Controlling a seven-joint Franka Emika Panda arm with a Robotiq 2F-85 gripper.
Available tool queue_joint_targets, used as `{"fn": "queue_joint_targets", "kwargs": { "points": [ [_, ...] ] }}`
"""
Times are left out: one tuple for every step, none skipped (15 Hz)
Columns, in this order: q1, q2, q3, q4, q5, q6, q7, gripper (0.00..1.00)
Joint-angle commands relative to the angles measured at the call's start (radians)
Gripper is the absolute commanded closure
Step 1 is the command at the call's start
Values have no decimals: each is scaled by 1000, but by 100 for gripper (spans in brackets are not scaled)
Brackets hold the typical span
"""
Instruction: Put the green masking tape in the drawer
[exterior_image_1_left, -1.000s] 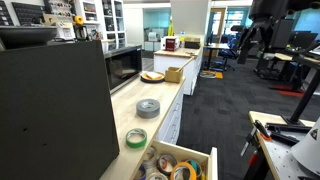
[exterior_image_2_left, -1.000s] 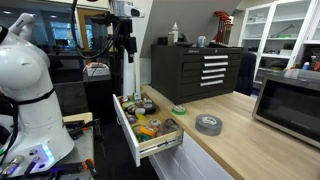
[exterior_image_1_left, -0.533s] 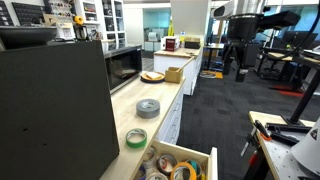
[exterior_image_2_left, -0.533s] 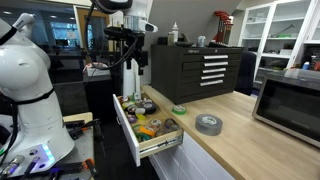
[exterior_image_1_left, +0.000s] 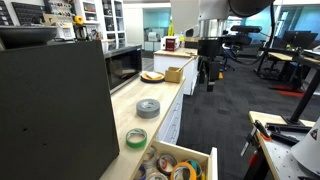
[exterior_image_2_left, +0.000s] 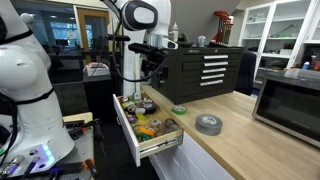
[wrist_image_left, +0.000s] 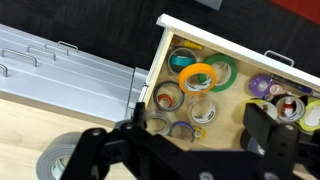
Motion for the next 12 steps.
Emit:
{"fn": "queue_joint_targets", "kwargs": {
  "points": [
    [-40, 146, 4, 123, -20, 7, -19, 0],
    [-47, 171, 7, 149, -16, -4, -17, 0],
    [-45, 109, 20, 84, -1, 5, -8, 0],
    [-53, 138, 21, 108, -2, 5, -8, 0],
    [-57, 158, 21, 125, -2, 5, -8, 0],
    [-59, 170, 22, 135, -2, 4, -8, 0],
    [-60, 174, 23, 139, -3, 4, -8, 0],
    [-60, 174, 23, 140, -3, 4, -8, 0],
    [-60, 174, 23, 141, -3, 4, -8, 0],
    [-60, 174, 23, 141, -3, 4, -8, 0],
    [-60, 174, 23, 141, -3, 4, -8, 0],
    [-60, 174, 23, 141, -3, 4, -8, 0]
  ]
}}
